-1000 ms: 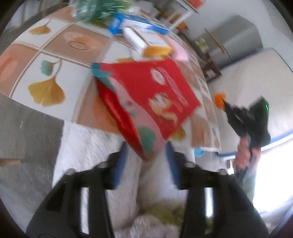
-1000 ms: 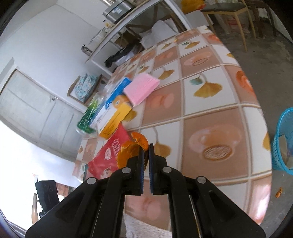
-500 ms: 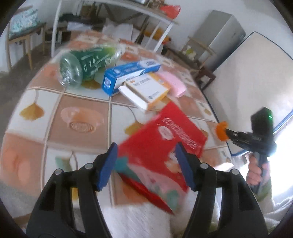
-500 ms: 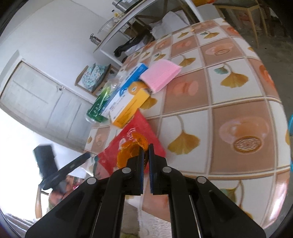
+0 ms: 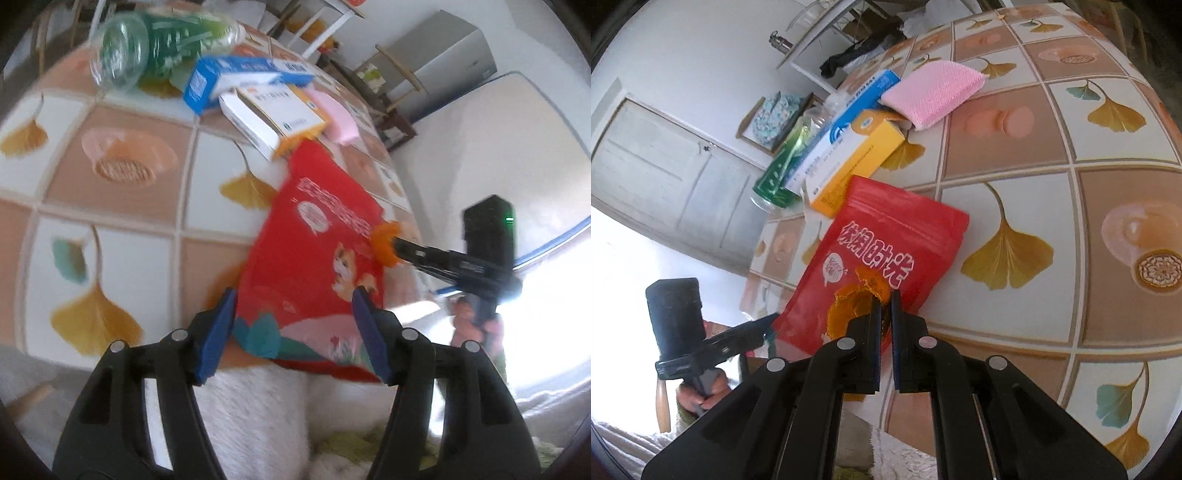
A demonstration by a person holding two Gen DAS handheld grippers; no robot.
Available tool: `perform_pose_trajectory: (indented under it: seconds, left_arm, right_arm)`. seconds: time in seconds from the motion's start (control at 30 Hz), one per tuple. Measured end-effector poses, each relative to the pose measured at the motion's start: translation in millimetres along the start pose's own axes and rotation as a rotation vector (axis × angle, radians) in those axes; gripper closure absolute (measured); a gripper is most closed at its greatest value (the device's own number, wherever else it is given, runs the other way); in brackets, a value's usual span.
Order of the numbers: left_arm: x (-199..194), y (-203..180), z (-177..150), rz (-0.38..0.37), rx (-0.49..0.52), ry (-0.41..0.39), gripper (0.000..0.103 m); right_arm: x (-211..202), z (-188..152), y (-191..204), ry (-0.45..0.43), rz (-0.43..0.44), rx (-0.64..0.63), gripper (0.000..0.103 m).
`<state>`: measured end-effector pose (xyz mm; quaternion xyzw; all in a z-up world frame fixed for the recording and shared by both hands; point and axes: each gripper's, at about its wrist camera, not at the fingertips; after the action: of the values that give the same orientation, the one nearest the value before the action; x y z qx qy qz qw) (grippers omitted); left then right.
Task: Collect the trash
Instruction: 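Lift the red snack bag with the left tool while the right tool holds the peel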
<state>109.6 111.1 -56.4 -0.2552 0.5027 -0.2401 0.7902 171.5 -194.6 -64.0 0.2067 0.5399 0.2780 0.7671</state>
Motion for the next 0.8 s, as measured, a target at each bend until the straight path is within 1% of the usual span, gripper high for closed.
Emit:
perform_pose_trajectory:
  seconds: [0.2,0.33,0.43,0.47,0.53,0.6,0.63,0.67,0.7,0.73,0.8]
  left_arm:
    - [6,10,-9,-0.155,-0.105,0.031,0.043]
    - [12,14,-11,-0.239,-0.169,0.043,0.044]
    - [21,16,-11,-0.300,-0.221,0.059,0.046]
    - [23,16,-10,-0.307,-0.229,0.060,0.048]
    - [28,15,-8,-0.301,-0.230,0.056,0.052]
    - [29,15,-8,-0.280,-0.231,0.055,0.063]
    - [31,13,-7,-0.256,-0.225,0.057,0.066]
    - [31,14,-7,-0.239,-0.218,0.058,0.073]
    - [32,11,-6,-0.205,-0.201,0.058,0.080]
    - [32,8,-6,-0.177,-0.185,0.056,0.083]
    - [29,6,-8,-0.147,-0.162,0.051,0.087]
  right_arm:
    - [9,-2,-5,0.023,-0.021,0.014,0.098]
    - [10,-2,-5,0.020,-0.026,0.009,0.098]
    - [9,-3,-5,0.019,-0.028,0.003,0.098]
    - [10,-2,-5,0.019,-0.028,0.002,0.098]
    - [9,-2,-5,0.020,-0.030,0.001,0.098]
    - [10,-2,-4,0.021,-0.034,-0.001,0.098]
    - [10,-1,-4,0.022,-0.036,-0.002,0.098]
    - [10,-1,-3,0.023,-0.037,-0.003,0.098]
    - [10,-1,-3,0.023,-0.037,-0.003,0.098]
    - [10,-1,-3,0.023,-0.036,-0.004,0.098]
    - [9,-1,-2,0.020,-0.036,-0.007,0.098]
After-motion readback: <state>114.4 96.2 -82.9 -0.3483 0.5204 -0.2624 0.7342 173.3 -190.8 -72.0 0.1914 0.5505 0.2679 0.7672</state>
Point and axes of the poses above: each gripper's, at about its wrist camera, not at the fingertips, and x roughly the way its jaws point, y to its left, z to its top
